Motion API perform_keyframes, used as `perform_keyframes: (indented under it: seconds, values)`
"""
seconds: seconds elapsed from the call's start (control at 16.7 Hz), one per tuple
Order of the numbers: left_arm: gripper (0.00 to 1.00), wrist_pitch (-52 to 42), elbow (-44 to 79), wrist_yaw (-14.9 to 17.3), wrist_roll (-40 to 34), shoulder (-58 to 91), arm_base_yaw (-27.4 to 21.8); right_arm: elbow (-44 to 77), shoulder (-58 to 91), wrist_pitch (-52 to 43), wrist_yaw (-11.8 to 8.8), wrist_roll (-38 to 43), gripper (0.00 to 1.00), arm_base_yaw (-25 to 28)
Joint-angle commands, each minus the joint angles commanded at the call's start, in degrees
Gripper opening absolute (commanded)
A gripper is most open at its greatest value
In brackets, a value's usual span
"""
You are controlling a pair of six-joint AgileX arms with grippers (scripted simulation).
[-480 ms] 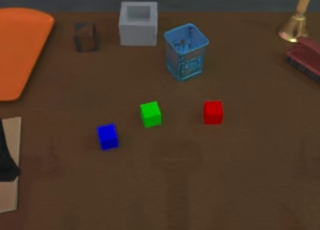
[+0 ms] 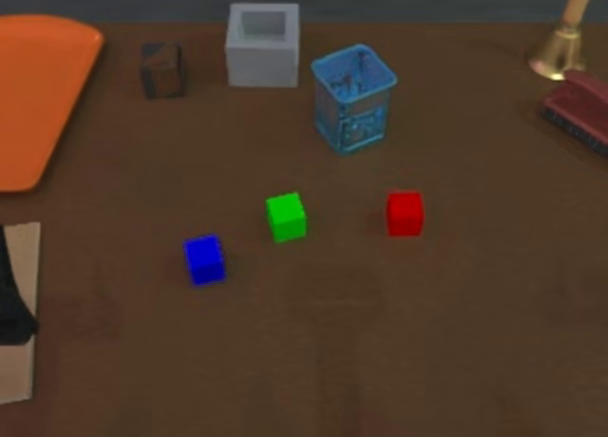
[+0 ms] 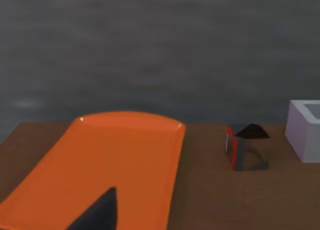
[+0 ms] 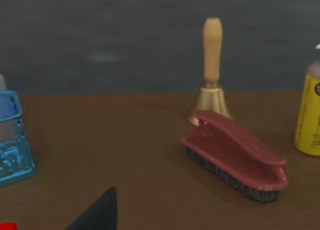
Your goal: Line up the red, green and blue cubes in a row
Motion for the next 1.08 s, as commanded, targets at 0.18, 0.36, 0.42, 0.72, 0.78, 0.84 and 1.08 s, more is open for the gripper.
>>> perform_keyframes:
  seconds: [0.18, 0.36, 0.42, 0.72, 0.78, 0.84, 1.08]
  values:
    - [1.0, 0.0, 0.0, 0.0, 0.0, 0.0, 0.0, 13.6, 14.3, -8.1, -0.1, 3.0, 1.0, 3.2]
    - [1.0, 0.0, 0.0, 0.0, 0.0, 0.0, 0.0, 29.7, 32.9, -18.0, -0.1, 6.4, 1.0, 6.9]
    - [1.0, 0.0, 0.0, 0.0, 0.0, 0.0, 0.0, 35.3, 39.7, -21.5, -0.1, 7.6, 1.0, 8.2]
    - [1.0, 0.0, 0.0, 0.0, 0.0, 0.0, 0.0, 62.9, 74.2, -39.6, 0.2, 13.6, 1.0, 14.6]
    - [1.0, 0.0, 0.0, 0.0, 0.0, 0.0, 0.0, 68.0, 80.6, -43.1, 0.2, 14.7, 1.0, 15.8]
    - [1.0, 0.0, 0.0, 0.0, 0.0, 0.0, 0.0, 72.9, 86.6, -46.3, 0.2, 15.8, 1.0, 16.9]
    - [1.0, 0.0, 0.0, 0.0, 0.0, 0.0, 0.0, 90.6, 106.3, -57.5, 0.3, 19.9, 1.0, 21.1]
